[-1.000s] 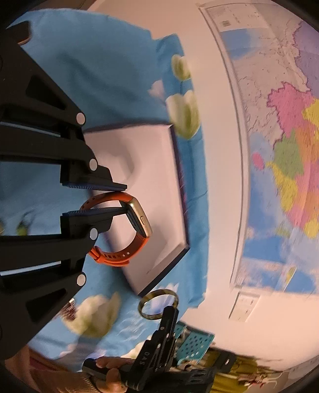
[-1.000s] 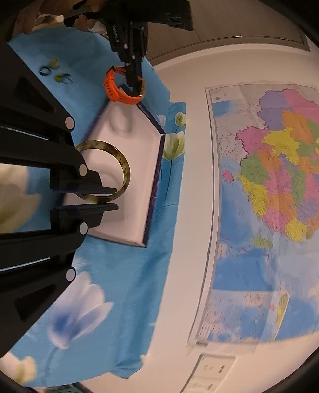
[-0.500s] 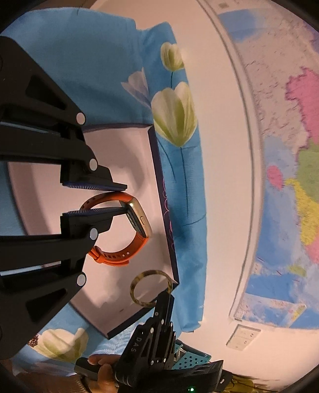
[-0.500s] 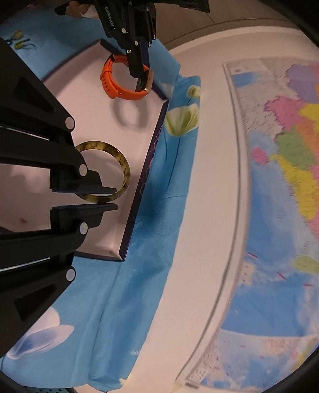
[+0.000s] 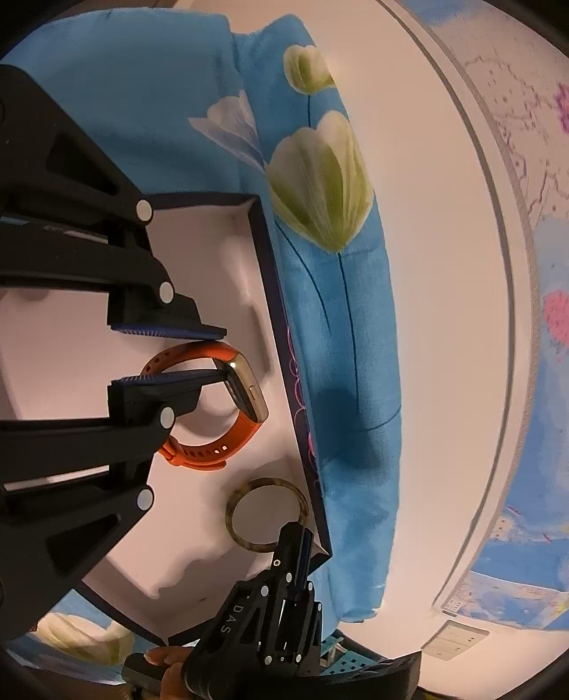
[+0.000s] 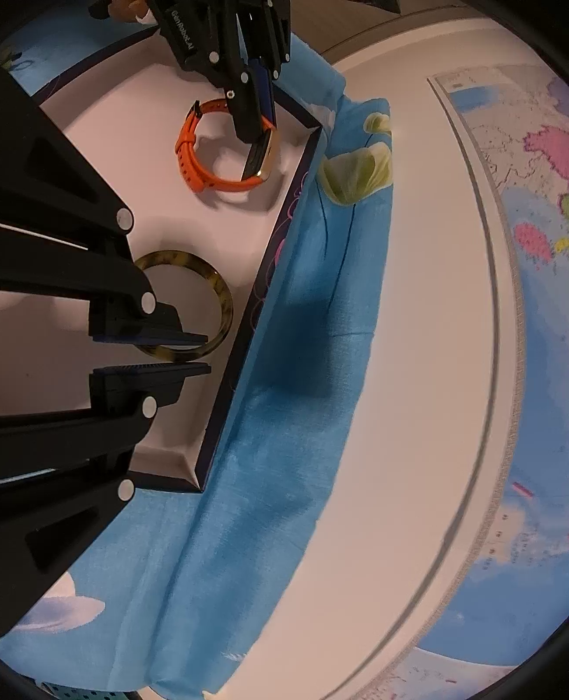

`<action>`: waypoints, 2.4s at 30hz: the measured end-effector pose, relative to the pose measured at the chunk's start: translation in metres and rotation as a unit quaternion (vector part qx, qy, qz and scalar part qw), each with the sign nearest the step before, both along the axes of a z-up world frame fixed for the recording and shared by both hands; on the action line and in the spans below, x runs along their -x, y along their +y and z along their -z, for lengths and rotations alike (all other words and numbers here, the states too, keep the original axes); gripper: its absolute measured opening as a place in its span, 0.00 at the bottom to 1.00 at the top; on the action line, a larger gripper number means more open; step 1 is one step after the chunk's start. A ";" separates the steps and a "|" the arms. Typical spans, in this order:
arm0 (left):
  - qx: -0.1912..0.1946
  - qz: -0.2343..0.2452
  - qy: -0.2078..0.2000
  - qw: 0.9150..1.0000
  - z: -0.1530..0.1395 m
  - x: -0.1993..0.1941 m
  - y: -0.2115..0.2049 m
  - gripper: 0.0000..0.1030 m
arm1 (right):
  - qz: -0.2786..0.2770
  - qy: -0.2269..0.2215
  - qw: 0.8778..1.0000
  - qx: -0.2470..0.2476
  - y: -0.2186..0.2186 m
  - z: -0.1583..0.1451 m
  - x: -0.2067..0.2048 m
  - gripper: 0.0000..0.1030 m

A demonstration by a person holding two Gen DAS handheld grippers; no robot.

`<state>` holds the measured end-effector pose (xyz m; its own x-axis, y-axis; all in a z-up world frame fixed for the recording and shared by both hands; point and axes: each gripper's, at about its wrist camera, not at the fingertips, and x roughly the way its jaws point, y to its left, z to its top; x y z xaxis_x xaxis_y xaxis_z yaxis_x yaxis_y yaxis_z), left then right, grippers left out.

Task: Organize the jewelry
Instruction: 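Carry the watch into the tray with the left tool while the right tool places the bangle beside it, then withdraw both open tools from the tray toward the remaining jewelry, then grasp the clear crystal bead bracelet with the right tool and lift it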

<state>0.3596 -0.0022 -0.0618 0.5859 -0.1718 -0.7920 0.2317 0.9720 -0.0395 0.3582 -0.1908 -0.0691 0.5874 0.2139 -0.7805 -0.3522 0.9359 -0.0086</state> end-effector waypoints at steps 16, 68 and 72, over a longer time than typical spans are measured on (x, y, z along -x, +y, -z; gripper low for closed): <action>0.019 -0.004 -0.129 0.991 -0.054 0.087 0.015 0.56 | -0.051 -0.090 0.991 -0.088 -0.032 -0.052 0.113 0.41; 0.032 0.141 -0.089 0.985 0.003 0.235 -0.041 0.59 | -0.113 -0.043 0.978 -0.169 -0.041 -0.026 0.267 0.07; 0.029 0.145 -0.086 0.985 0.005 0.235 -0.043 0.58 | -0.107 -0.051 0.975 -0.187 -0.045 -0.035 0.265 0.07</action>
